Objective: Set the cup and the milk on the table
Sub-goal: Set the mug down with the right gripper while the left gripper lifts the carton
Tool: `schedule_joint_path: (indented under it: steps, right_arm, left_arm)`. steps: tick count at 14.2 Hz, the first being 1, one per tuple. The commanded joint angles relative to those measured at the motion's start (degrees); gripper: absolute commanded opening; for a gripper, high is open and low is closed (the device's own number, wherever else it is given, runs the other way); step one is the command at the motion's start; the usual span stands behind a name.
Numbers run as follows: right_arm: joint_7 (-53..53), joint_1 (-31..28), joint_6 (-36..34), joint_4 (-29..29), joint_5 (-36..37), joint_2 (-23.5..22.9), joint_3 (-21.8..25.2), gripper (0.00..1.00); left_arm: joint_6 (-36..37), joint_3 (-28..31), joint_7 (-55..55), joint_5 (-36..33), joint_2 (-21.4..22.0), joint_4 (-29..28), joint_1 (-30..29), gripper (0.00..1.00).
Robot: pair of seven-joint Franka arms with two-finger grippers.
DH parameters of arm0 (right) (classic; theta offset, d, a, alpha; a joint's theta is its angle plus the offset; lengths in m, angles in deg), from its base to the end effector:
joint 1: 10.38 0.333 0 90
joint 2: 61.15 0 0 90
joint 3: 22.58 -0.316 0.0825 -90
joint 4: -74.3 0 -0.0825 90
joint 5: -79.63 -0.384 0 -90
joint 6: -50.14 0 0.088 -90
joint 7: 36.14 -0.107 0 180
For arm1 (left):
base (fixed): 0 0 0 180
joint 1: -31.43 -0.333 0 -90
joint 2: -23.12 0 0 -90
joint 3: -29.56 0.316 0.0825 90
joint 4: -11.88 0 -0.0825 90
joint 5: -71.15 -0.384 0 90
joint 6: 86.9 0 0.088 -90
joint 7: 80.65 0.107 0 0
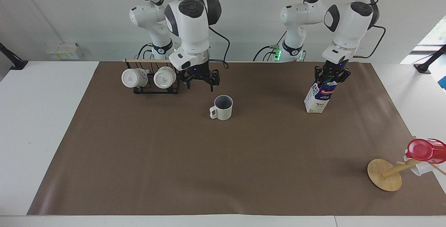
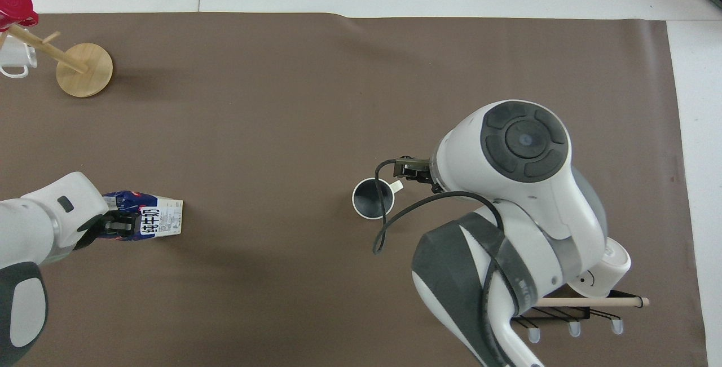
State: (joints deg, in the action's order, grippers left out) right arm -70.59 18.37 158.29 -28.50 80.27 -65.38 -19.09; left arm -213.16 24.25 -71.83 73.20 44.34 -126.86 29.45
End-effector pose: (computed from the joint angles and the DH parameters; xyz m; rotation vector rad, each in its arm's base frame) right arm 0.5308 0.2505 0.5033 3.1284 -0.2458 0.0386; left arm 0.4437 -0.0285 0.4600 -3.1079 0.2952 -0.2362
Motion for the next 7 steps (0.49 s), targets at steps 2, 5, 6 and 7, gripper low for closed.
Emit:
schedule_joint_path:
  steps: [2,5,6,7]
  right_arm:
    - [7.55,-6.49,-3.91,-1.43,-1.25,4.23,-0.41,1.0]
    - [11.68,-11.07,-6.72,-1.43,-1.17,5.73,-0.24,1.0]
    - [12.82,-12.73,-7.08,-1.43,-1.17,5.9,-0.15,1.0]
    - [14.84,-14.58,-7.08,-1.43,-1.17,6.08,-0.15,1.0]
  left_arm:
    - [6.11,0.04,-2.56,0.76,-1.17,7.24,1.01,0.42]
    - [10.23,0.04,-11.69,0.85,-1.88,11.2,5.57,0.42]
    - [11.11,0.04,-15.81,0.85,-1.97,11.9,7.76,0.42]
    - [11.3,0.04,-20.03,0.85,-1.97,12.69,10.39,0.42]
